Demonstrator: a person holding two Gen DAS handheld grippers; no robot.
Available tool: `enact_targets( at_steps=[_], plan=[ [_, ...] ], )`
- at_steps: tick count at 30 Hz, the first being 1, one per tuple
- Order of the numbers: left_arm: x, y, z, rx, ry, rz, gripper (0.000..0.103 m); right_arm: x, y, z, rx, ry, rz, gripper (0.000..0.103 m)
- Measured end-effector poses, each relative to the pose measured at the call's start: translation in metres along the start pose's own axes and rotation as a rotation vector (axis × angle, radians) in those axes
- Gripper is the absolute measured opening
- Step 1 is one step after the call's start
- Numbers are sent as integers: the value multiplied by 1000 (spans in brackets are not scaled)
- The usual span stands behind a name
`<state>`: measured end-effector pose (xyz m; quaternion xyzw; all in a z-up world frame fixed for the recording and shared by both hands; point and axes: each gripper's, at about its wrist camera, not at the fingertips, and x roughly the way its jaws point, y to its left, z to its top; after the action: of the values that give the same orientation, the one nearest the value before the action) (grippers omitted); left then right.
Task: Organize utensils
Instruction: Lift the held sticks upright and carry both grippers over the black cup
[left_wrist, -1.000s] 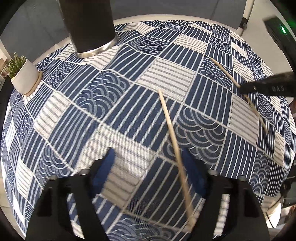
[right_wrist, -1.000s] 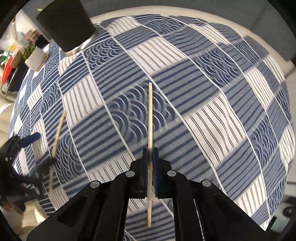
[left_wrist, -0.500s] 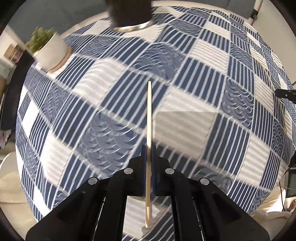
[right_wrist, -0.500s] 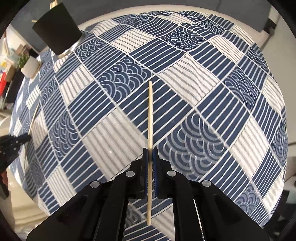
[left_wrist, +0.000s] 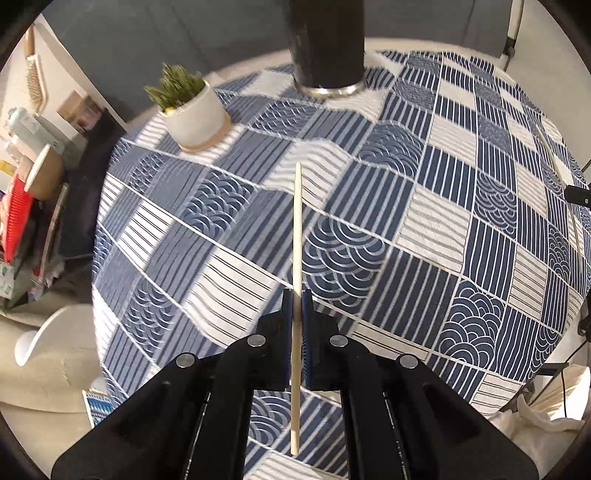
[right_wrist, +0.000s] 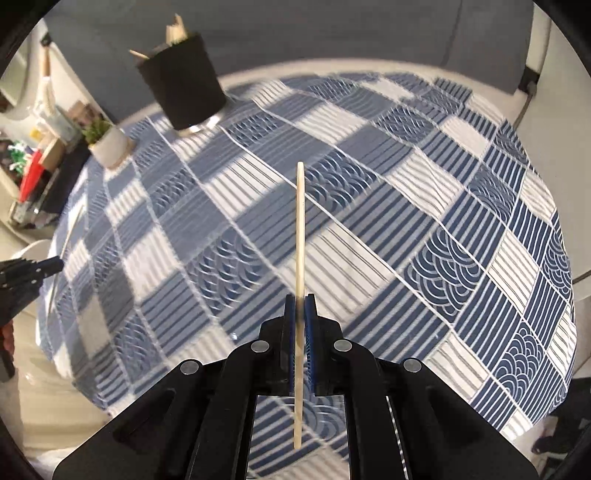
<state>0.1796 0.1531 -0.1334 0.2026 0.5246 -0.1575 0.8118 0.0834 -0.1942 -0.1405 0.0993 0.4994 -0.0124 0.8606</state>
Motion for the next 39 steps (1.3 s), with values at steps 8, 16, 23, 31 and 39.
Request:
enact_targets(
  at_steps=[8, 16, 23, 31, 39],
  plan=[
    [-25, 8, 14, 5, -81, 8, 5, -31, 40, 26, -28, -146, 66, 5],
    [-64, 21, 51, 10, -156, 42, 5, -57, 69, 77, -67, -263, 166, 5],
    [-98, 44, 120, -13, -242, 4, 5, -63, 86, 144, -95, -321, 204, 5],
    [-100, 63, 205, -16, -393, -151, 5, -61, 97, 220, -93, -455, 254, 5],
    [-73, 83, 268, -59, -532, -342, 5, -40, 116, 278, -98, -526, 313, 5]
  ],
)
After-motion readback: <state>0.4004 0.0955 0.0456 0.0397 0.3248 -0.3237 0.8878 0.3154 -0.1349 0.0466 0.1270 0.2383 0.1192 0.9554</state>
